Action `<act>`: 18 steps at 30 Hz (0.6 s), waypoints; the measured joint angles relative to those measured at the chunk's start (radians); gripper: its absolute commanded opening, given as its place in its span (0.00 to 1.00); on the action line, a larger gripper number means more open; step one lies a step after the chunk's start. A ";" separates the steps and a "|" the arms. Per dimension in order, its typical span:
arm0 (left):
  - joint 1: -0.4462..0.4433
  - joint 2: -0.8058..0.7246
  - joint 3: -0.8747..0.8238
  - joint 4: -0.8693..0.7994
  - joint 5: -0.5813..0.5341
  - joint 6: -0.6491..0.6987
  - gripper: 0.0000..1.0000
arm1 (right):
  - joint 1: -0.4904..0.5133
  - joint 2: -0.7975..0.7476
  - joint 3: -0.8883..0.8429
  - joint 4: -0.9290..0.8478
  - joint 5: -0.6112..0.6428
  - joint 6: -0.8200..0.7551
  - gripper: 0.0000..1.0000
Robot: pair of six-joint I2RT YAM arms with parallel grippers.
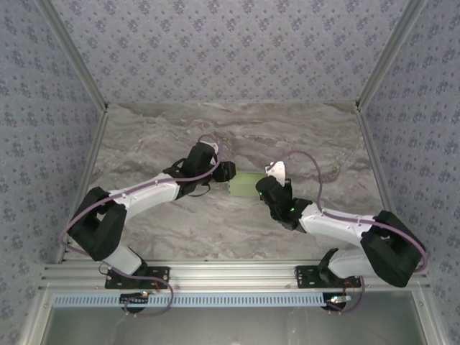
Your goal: Fold the paper box
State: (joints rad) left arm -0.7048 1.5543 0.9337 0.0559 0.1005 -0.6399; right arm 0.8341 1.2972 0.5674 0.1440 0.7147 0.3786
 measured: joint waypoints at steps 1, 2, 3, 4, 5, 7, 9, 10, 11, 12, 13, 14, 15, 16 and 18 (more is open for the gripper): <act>0.000 0.000 -0.010 0.015 0.007 -0.010 0.47 | 0.000 0.002 0.002 -0.004 0.001 0.004 0.00; -0.002 0.000 -0.020 0.028 0.013 -0.021 0.46 | 0.001 0.002 0.004 -0.009 0.003 0.008 0.00; -0.004 0.000 -0.030 0.042 0.018 -0.029 0.45 | 0.002 0.002 0.006 -0.014 0.004 0.015 0.00; -0.006 0.000 -0.043 0.059 0.021 -0.040 0.44 | 0.003 0.002 0.008 -0.020 0.005 0.019 0.00; -0.009 0.000 -0.059 0.079 0.025 -0.052 0.42 | 0.003 0.002 0.011 -0.027 0.005 0.025 0.01; -0.013 0.000 -0.085 0.118 0.028 -0.070 0.41 | 0.004 0.002 0.018 -0.047 0.003 0.033 0.04; -0.016 0.000 -0.108 0.160 0.027 -0.085 0.39 | 0.004 0.001 0.027 -0.068 -0.002 0.036 0.10; -0.017 0.000 -0.122 0.184 0.027 -0.092 0.39 | 0.002 -0.002 0.032 -0.082 -0.010 0.037 0.13; -0.017 0.000 -0.137 0.209 0.027 -0.100 0.38 | -0.004 -0.006 0.038 -0.100 -0.028 0.036 0.15; -0.018 0.000 -0.146 0.225 0.027 -0.105 0.37 | -0.011 -0.011 0.043 -0.116 -0.046 0.033 0.18; -0.018 0.001 -0.156 0.244 0.027 -0.111 0.36 | -0.022 -0.017 0.049 -0.133 -0.067 0.030 0.21; -0.018 0.002 -0.161 0.257 0.026 -0.114 0.35 | -0.034 -0.025 0.054 -0.149 -0.090 0.026 0.23; -0.018 0.003 -0.164 0.266 0.023 -0.115 0.34 | -0.044 -0.031 0.058 -0.163 -0.109 0.022 0.26; -0.020 0.004 -0.166 0.273 0.016 -0.118 0.34 | -0.054 -0.037 0.064 -0.180 -0.131 0.018 0.28; -0.025 0.004 -0.170 0.283 0.000 -0.121 0.33 | -0.071 -0.048 0.075 -0.212 -0.168 0.006 0.32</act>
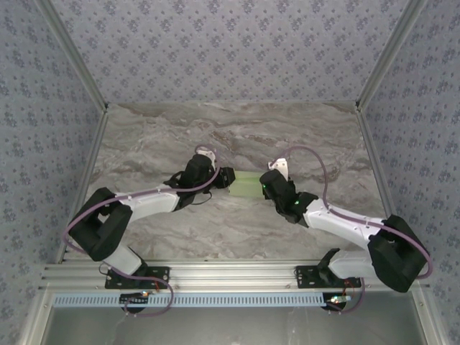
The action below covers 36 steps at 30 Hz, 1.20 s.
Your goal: Fold the paper box
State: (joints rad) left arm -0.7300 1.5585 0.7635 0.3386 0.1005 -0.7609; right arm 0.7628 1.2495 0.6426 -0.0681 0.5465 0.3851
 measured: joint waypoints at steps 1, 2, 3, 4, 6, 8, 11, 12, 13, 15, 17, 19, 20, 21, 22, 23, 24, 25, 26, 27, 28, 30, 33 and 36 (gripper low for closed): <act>-0.003 0.000 -0.001 0.002 -0.008 0.000 0.33 | -0.008 -0.005 0.007 -0.018 -0.018 -0.006 0.34; -0.004 0.000 -0.001 0.003 -0.015 -0.001 0.33 | -0.016 -0.009 0.014 -0.035 -0.039 -0.012 0.36; -0.006 0.000 -0.002 0.005 -0.022 -0.001 0.32 | -0.023 -0.013 0.019 -0.051 -0.056 -0.017 0.37; -0.008 0.000 -0.002 0.005 -0.030 -0.001 0.32 | -0.031 -0.017 0.025 -0.066 -0.075 -0.024 0.39; -0.016 0.000 -0.002 0.006 -0.050 -0.001 0.32 | -0.045 -0.028 0.034 -0.095 -0.114 -0.039 0.42; -0.025 0.000 -0.002 0.005 -0.074 -0.001 0.32 | -0.058 -0.042 0.037 -0.120 -0.155 -0.053 0.45; -0.038 0.000 -0.001 0.005 -0.106 -0.002 0.32 | -0.081 -0.064 0.041 -0.150 -0.230 -0.074 0.51; -0.042 0.000 -0.001 0.004 -0.114 -0.003 0.32 | -0.088 -0.069 0.043 -0.156 -0.257 -0.082 0.51; -0.046 0.000 0.000 0.002 -0.122 -0.005 0.32 | -0.093 -0.072 0.045 -0.161 -0.285 -0.088 0.52; -0.055 0.000 0.002 -0.002 -0.136 -0.008 0.32 | -0.106 -0.077 0.047 -0.170 -0.341 -0.095 0.54; -0.064 0.000 0.003 -0.006 -0.143 -0.008 0.32 | -0.120 -0.084 0.047 -0.177 -0.404 -0.103 0.58; -0.072 0.000 0.007 -0.014 -0.144 -0.008 0.32 | -0.133 -0.091 0.047 -0.187 -0.461 -0.114 0.60; -0.076 0.000 0.008 -0.018 -0.148 -0.008 0.32 | -0.143 -0.096 0.047 -0.192 -0.485 -0.117 0.61; -0.077 0.000 0.008 -0.020 -0.151 -0.008 0.32 | -0.157 -0.102 0.047 -0.193 -0.510 -0.117 0.62; -0.078 0.000 0.010 -0.023 -0.154 -0.008 0.32 | -0.175 -0.108 0.047 -0.193 -0.537 -0.116 0.64; -0.079 0.000 0.011 -0.024 -0.156 -0.008 0.32 | -0.196 -0.115 0.047 -0.193 -0.563 -0.113 0.66; -0.080 0.000 0.012 -0.028 -0.159 -0.008 0.32 | -0.217 -0.122 0.047 -0.193 -0.587 -0.108 0.67; -0.082 0.000 0.013 -0.030 -0.162 -0.008 0.32 | -0.242 -0.129 0.047 -0.192 -0.611 -0.101 0.67; -0.083 0.000 0.014 -0.032 -0.166 -0.008 0.32 | -0.266 -0.134 0.047 -0.191 -0.634 -0.093 0.67; -0.084 0.000 0.015 -0.033 -0.169 -0.008 0.32 | -0.287 -0.136 0.047 -0.190 -0.657 -0.084 0.67; -0.084 0.000 0.018 -0.038 -0.170 -0.008 0.32 | -0.309 -0.137 0.047 -0.188 -0.678 -0.074 0.67; -0.085 0.000 0.023 -0.047 -0.170 -0.008 0.32 | -0.350 -0.137 0.046 -0.181 -0.719 -0.051 0.64; -0.085 0.000 0.024 -0.051 -0.171 -0.008 0.32 | -0.410 -0.132 0.035 -0.160 -0.769 -0.020 0.59; -0.087 0.000 0.024 -0.050 -0.174 -0.007 0.32 | -0.456 -0.109 0.015 -0.140 -0.812 0.004 0.53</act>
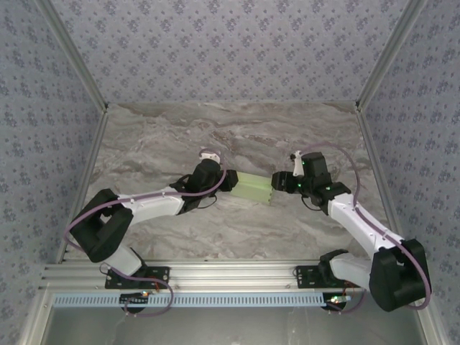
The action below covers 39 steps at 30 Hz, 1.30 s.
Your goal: Fold the paper box
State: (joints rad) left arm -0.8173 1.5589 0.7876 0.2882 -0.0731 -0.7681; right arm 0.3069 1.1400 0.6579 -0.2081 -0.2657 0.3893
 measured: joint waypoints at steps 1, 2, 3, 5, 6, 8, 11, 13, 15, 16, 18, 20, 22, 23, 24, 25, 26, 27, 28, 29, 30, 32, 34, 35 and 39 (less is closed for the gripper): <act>0.000 0.000 0.000 0.000 -0.003 0.000 0.32 | -0.008 0.010 -0.006 0.007 -0.014 0.008 0.52; -0.001 0.000 0.000 -0.002 -0.003 0.001 0.32 | -0.016 0.021 -0.014 0.019 -0.032 0.015 0.50; -0.002 0.000 0.001 -0.004 -0.003 0.001 0.32 | -0.023 0.031 -0.021 0.036 -0.050 0.021 0.49; -0.002 0.000 0.001 -0.006 -0.003 0.007 0.32 | -0.036 0.046 -0.033 0.071 -0.079 0.034 0.46; -0.002 0.000 0.001 -0.007 -0.003 0.008 0.32 | -0.040 0.052 -0.038 0.089 -0.091 0.039 0.45; -0.002 -0.001 0.001 -0.009 -0.004 0.013 0.33 | -0.046 0.064 -0.048 0.122 -0.109 0.048 0.42; -0.002 -0.002 0.001 -0.013 -0.003 0.022 0.33 | -0.051 0.076 -0.061 0.163 -0.127 0.059 0.39; -0.001 -0.004 0.001 -0.016 0.000 0.027 0.32 | -0.054 0.083 -0.069 0.187 -0.134 0.064 0.37; 0.006 -0.006 0.000 -0.019 0.014 0.034 0.29 | -0.054 0.092 -0.079 0.211 -0.136 0.068 0.34; 0.013 -0.006 -0.003 -0.018 0.027 0.036 0.28 | -0.054 0.095 -0.084 0.225 -0.136 0.072 0.32; 0.027 -0.007 -0.014 0.001 0.061 0.038 0.23 | -0.054 0.099 -0.100 0.255 -0.134 0.076 0.28; 0.037 -0.007 -0.027 0.024 0.089 0.035 0.21 | -0.055 0.103 -0.111 0.283 -0.140 0.081 0.26; 0.046 -0.007 -0.034 0.040 0.111 0.033 0.19 | -0.055 0.119 -0.108 0.308 -0.143 0.087 0.24; 0.050 -0.006 -0.035 0.046 0.120 0.029 0.19 | -0.055 0.130 -0.101 0.316 -0.143 0.087 0.24; 0.055 -0.006 -0.038 0.050 0.130 0.023 0.18 | -0.055 0.145 -0.089 0.322 -0.143 0.087 0.24; 0.059 -0.006 -0.040 0.054 0.138 0.018 0.19 | -0.056 0.157 -0.077 0.325 -0.143 0.087 0.24; 0.065 -0.007 -0.040 0.057 0.145 0.013 0.19 | -0.056 0.165 -0.063 0.326 -0.143 0.087 0.24; 0.071 -0.007 -0.040 0.058 0.152 0.007 0.20 | -0.057 0.175 -0.047 0.323 -0.143 0.086 0.25; 0.075 -0.008 -0.040 0.058 0.158 0.003 0.20 | -0.058 0.183 -0.036 0.316 -0.143 0.086 0.25; 0.078 -0.009 -0.040 0.057 0.164 -0.001 0.22 | -0.058 0.190 -0.024 0.306 -0.143 0.086 0.26; 0.080 -0.010 -0.040 0.056 0.167 -0.004 0.23 | -0.059 0.196 -0.013 0.295 -0.148 0.086 0.27; 0.081 -0.014 -0.041 0.053 0.169 -0.005 0.25 | -0.061 0.211 0.002 0.283 -0.163 0.086 0.27; 0.080 -0.018 -0.047 0.054 0.166 -0.002 0.27 | -0.061 0.219 0.010 0.278 -0.177 0.085 0.28; 0.080 -0.025 -0.054 0.055 0.166 0.000 0.27 | -0.061 0.220 0.010 0.276 -0.185 0.082 0.28; 0.063 -0.065 -0.103 0.075 0.142 0.011 0.27 | -0.053 0.181 -0.033 0.282 -0.221 0.062 0.27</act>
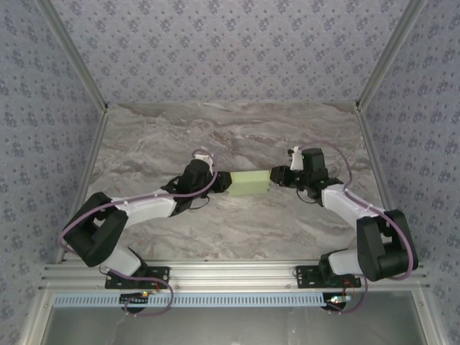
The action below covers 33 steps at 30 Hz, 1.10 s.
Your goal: Fold the paper box
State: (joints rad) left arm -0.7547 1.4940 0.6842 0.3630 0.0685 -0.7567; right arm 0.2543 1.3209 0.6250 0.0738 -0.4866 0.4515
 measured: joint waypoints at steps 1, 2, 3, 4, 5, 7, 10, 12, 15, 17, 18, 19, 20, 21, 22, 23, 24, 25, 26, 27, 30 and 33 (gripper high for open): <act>-0.009 -0.014 -0.017 0.006 -0.013 0.005 0.28 | 0.007 -0.024 -0.020 0.000 -0.003 -0.006 0.27; -0.020 -0.031 -0.035 0.013 -0.026 0.008 0.28 | 0.017 -0.052 -0.041 -0.002 -0.006 -0.014 0.26; -0.034 -0.048 -0.053 0.018 -0.039 0.012 0.28 | 0.028 -0.085 -0.063 -0.006 -0.005 -0.023 0.26; -0.052 -0.070 -0.073 0.023 -0.058 0.016 0.29 | 0.042 -0.118 -0.084 -0.011 0.000 -0.029 0.25; -0.067 -0.086 -0.089 0.024 -0.074 0.021 0.29 | 0.054 -0.146 -0.100 -0.017 0.005 -0.034 0.25; -0.109 -0.125 -0.125 0.026 -0.120 0.027 0.29 | 0.088 -0.214 -0.136 -0.040 0.034 -0.047 0.23; -0.169 -0.169 -0.175 0.014 -0.178 0.030 0.29 | 0.147 -0.302 -0.195 -0.063 0.076 -0.052 0.24; -0.201 -0.161 -0.204 -0.023 -0.178 0.030 0.29 | 0.187 -0.325 -0.229 -0.089 0.084 -0.053 0.24; -0.229 -0.130 -0.216 -0.100 -0.168 0.037 0.29 | 0.216 -0.311 -0.243 -0.123 0.090 -0.053 0.24; -0.227 -0.129 -0.210 -0.129 -0.167 0.044 0.30 | 0.222 -0.275 -0.227 -0.137 0.108 -0.057 0.25; -0.217 -0.129 -0.202 -0.139 -0.166 0.050 0.32 | 0.222 -0.250 -0.211 -0.148 0.121 -0.059 0.25; -0.203 -0.129 -0.188 -0.153 -0.163 0.057 0.35 | 0.222 -0.220 -0.185 -0.165 0.138 -0.063 0.26; -0.191 -0.129 -0.175 -0.160 -0.163 0.063 0.40 | 0.222 -0.196 -0.160 -0.182 0.154 -0.066 0.26; -0.174 -0.130 -0.157 -0.169 -0.159 0.076 0.44 | 0.222 -0.175 -0.129 -0.203 0.175 -0.072 0.28; -0.159 -0.133 -0.139 -0.179 -0.157 0.085 0.49 | 0.222 -0.164 -0.097 -0.227 0.200 -0.077 0.32; -0.147 -0.141 -0.125 -0.187 -0.152 0.098 0.51 | 0.222 -0.161 -0.071 -0.249 0.227 -0.084 0.36; -0.136 -0.156 -0.115 -0.197 -0.146 0.111 0.54 | 0.222 -0.164 -0.046 -0.270 0.257 -0.093 0.40; -0.124 -0.179 -0.106 -0.213 -0.141 0.124 0.56 | 0.220 -0.172 -0.024 -0.290 0.294 -0.105 0.44; -0.113 -0.201 -0.103 -0.222 -0.135 0.134 0.57 | 0.217 -0.183 -0.012 -0.303 0.323 -0.111 0.49; -0.095 -0.235 -0.103 -0.232 -0.125 0.146 0.58 | 0.208 -0.199 -0.002 -0.316 0.355 -0.119 0.54; 0.005 -0.327 -0.103 -0.255 -0.103 0.174 0.68 | 0.151 -0.234 0.012 -0.334 0.459 -0.135 0.64; 0.148 -0.401 -0.116 -0.254 -0.128 0.202 0.82 | 0.085 -0.237 0.024 -0.319 0.609 -0.151 0.74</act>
State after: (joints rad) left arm -0.6067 1.0927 0.5678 0.1085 -0.0593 -0.5549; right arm 0.3393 1.0843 0.6491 -0.2451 0.1223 0.3000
